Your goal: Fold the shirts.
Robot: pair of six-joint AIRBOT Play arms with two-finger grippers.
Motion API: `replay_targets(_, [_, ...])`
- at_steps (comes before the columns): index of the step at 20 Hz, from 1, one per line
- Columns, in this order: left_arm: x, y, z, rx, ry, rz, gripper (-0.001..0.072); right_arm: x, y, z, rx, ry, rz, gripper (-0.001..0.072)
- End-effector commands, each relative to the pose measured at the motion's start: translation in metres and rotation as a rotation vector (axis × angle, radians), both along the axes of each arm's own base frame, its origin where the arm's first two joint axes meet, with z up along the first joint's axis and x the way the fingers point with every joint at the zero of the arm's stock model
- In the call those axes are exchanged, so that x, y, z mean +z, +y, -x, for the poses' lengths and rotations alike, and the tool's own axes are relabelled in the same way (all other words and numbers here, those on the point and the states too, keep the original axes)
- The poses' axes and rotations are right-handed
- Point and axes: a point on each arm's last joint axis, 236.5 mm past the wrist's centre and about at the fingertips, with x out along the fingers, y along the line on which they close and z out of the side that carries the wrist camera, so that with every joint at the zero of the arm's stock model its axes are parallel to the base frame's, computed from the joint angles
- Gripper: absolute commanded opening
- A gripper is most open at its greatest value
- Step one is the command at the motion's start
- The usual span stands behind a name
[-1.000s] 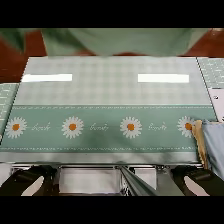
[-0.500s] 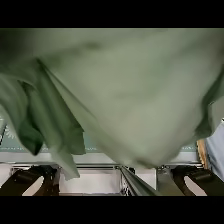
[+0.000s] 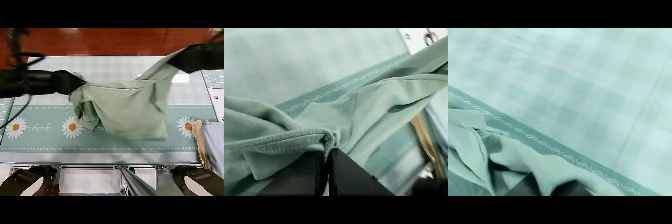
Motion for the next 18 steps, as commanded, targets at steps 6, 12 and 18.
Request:
replay_targets(6, [-0.137, 0.009, -0.132, 0.259, 0.03, -0.058, 0.0048, -0.127, -0.007, -0.159, -0.291, 0.147, -0.206, 0.0028])
replay_targets(12, [-0.163, 0.055, -0.115, 0.136, 0.259, -0.188, 0.0708, -0.176, -0.077, -0.14, -0.322, 0.397, -0.233, 0.0627])
replay_targets(18, [-0.217, 0.147, 0.01, 0.108, 0.739, -0.159, 0.0708, -0.23, -0.263, 0.029, -0.701, 0.775, 0.099, 0.0625])
